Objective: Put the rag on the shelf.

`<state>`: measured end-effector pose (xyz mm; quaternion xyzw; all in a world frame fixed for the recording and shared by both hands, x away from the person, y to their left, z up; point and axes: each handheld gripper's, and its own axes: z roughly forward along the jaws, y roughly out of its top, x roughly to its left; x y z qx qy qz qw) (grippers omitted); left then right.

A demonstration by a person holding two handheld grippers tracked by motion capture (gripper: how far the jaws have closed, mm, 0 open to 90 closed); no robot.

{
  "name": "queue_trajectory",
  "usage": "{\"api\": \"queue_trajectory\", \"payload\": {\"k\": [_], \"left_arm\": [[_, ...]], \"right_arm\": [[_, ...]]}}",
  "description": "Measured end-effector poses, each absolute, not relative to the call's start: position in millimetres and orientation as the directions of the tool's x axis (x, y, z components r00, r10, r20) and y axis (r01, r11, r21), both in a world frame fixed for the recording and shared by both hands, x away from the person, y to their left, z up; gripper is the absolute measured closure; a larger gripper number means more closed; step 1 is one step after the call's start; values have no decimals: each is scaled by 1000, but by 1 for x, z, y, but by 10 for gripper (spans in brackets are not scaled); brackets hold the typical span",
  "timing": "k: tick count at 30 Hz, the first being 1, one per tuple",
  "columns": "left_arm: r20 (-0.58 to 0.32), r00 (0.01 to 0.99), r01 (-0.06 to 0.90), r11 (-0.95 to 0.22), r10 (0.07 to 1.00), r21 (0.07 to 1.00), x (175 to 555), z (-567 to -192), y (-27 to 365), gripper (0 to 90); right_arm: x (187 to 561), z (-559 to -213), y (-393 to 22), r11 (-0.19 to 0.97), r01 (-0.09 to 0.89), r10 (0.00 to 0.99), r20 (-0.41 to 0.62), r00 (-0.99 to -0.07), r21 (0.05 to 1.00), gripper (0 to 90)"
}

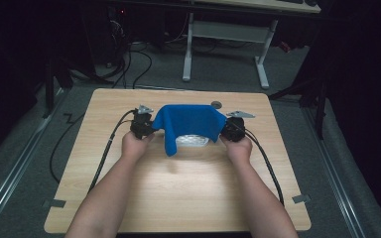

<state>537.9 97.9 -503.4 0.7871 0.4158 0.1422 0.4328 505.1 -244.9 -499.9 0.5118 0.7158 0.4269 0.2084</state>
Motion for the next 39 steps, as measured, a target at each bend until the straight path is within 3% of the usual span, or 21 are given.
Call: {"api": "queue_trajectory", "payload": {"k": [9,25,39], "left_arm": [[-136,581,526,-243,802,815,537,-489,108,656],[-85,528,471,-208,845,857,526,-450,139,586],[-115,526,476,-180,843,861,509,-464,148,567]], "right_arm": [[505,-489,-251,99,537,918,131,-374,838,690],[495,-453,-272,109,452,931,68,-358,885,535],[487,-449,-273,128,455,929,53,-365,881,498]]}}
